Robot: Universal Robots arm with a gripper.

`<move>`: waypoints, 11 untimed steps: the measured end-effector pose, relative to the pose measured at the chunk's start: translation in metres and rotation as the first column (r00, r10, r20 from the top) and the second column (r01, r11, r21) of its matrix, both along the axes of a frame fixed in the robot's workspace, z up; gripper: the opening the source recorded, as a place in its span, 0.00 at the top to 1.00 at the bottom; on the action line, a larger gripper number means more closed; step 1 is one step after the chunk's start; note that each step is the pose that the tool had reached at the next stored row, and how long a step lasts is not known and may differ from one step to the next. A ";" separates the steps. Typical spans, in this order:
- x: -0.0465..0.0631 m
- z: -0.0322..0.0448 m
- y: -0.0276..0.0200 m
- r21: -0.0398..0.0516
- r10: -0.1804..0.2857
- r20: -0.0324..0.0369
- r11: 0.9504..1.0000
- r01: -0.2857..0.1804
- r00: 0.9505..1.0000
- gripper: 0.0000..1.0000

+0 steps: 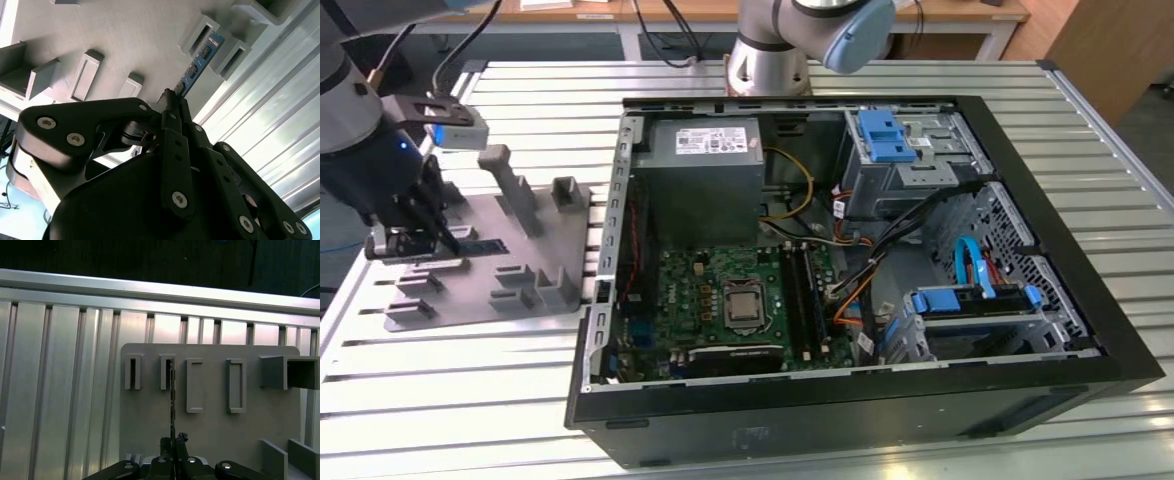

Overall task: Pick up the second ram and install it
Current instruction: 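Pick up the second ram and move it above second insertion slot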

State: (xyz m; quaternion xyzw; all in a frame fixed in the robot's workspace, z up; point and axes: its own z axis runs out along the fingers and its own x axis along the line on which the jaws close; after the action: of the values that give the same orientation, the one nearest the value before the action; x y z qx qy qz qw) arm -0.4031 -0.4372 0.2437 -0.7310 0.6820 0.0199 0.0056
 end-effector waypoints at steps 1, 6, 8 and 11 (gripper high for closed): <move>0.000 0.0015 0.0000 0.000 0.000 0.000 1.000 0.000 1.000 0.86; 0.000 0.0081 0.0000 0.001 0.000 0.000 1.000 0.000 1.000 0.86; 0.000 0.0105 0.0000 0.001 0.000 0.000 1.000 0.000 1.000 0.86; 0.000 0.0148 0.0000 0.001 0.000 0.000 1.000 0.000 1.000 0.86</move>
State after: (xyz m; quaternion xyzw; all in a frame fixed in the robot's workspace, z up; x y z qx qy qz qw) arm -0.4031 -0.4372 0.2585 -0.7310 0.6820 0.0203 0.0060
